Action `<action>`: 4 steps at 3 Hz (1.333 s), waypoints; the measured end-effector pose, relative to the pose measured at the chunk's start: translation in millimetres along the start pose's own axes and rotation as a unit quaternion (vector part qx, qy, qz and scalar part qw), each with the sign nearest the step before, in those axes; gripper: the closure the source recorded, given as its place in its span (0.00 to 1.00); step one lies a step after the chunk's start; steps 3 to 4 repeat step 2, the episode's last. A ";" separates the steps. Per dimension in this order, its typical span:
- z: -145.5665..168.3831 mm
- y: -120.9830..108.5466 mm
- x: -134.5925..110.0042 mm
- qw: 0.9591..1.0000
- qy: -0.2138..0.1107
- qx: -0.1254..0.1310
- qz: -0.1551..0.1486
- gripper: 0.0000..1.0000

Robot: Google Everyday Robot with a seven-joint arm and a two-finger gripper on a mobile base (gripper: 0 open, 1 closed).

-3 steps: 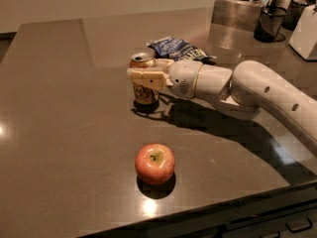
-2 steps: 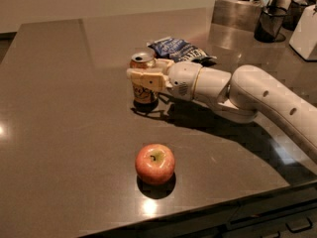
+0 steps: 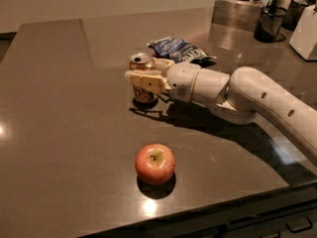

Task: Place orange can upright

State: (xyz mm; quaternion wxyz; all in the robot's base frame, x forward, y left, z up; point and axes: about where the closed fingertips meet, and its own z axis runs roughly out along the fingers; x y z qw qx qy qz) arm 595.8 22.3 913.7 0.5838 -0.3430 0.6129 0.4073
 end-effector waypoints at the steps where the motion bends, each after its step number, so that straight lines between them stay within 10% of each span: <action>1: 1.6 1.5 -0.4 1.000 0.000 -0.002 0.000 0.00; 4: 1.7 1.6 -0.4 1.000 0.000 -0.002 0.000 0.00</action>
Offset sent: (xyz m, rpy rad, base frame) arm -0.0006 0.0020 0.0005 -0.0002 -0.0010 0.0034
